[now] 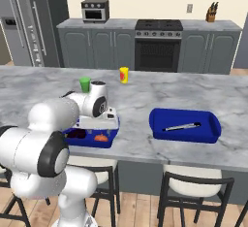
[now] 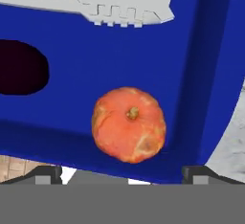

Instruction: Gather the eggplant and squash from the fridge and place them on a tray on the dining counter. Then gather the chicken drumstick and fish from the fridge and place them on the other tray.

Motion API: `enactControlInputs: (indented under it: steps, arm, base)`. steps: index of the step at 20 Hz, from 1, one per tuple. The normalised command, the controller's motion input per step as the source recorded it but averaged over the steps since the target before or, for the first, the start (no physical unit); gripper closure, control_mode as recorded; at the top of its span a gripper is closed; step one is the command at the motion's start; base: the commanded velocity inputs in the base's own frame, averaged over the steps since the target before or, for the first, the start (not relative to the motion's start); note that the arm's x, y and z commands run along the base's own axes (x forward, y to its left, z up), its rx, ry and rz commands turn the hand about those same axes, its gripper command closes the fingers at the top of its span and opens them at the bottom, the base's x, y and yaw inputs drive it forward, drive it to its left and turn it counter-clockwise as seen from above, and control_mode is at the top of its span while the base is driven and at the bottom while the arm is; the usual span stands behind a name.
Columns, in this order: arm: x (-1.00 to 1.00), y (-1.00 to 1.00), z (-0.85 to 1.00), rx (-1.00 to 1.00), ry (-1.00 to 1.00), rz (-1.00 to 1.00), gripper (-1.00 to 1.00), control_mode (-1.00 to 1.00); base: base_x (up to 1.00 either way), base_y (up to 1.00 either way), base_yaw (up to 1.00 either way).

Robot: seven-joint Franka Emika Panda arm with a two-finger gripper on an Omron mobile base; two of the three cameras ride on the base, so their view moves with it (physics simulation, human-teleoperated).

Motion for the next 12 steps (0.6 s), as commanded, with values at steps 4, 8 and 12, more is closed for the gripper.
enactControlInputs:
  steps: [4, 8, 12]
  arm:
    - [-1.0, 0.0, 0.69, 0.0, -0.19, 0.0, -1.0, -1.0]
    - [-0.88, 0.0, 0.61, 0.0, -0.05, 0.0, -1.0, -1.0]
    - [-0.94, 0.0, 0.66, 0.01, 0.0, 0.0, -1.0, -1.0]
  base:
    - [0.0, 0.0, 0.0]
    - [0.0, 0.0, 0.0]
    - [0.0, 0.0, 0.0]
